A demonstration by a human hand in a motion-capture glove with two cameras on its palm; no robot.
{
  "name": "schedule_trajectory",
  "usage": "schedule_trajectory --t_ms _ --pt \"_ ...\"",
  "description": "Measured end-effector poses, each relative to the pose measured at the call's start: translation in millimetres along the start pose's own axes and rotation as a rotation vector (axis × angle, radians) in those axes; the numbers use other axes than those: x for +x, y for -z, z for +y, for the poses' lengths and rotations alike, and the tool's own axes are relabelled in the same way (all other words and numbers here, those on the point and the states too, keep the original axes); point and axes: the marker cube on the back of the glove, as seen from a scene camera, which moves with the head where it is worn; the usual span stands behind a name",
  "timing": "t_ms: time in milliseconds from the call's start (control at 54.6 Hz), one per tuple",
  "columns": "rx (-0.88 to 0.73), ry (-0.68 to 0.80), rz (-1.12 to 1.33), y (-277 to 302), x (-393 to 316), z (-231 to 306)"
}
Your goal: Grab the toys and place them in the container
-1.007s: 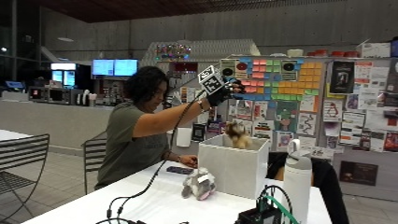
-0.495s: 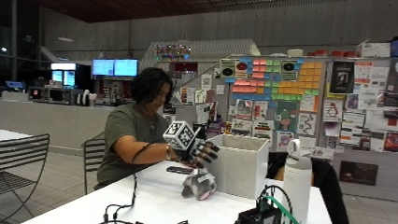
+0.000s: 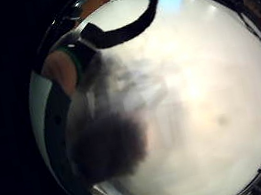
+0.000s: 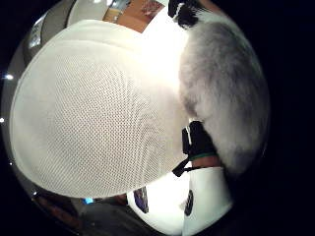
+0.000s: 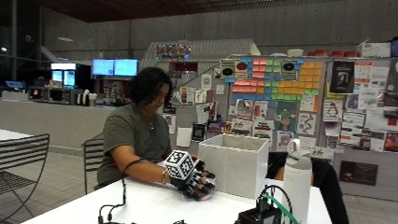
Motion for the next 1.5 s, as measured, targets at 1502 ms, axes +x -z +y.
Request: schedule_trajectory --t_ms 1502 --pt "0.179 0.214 -0.416 228 -374 -72"
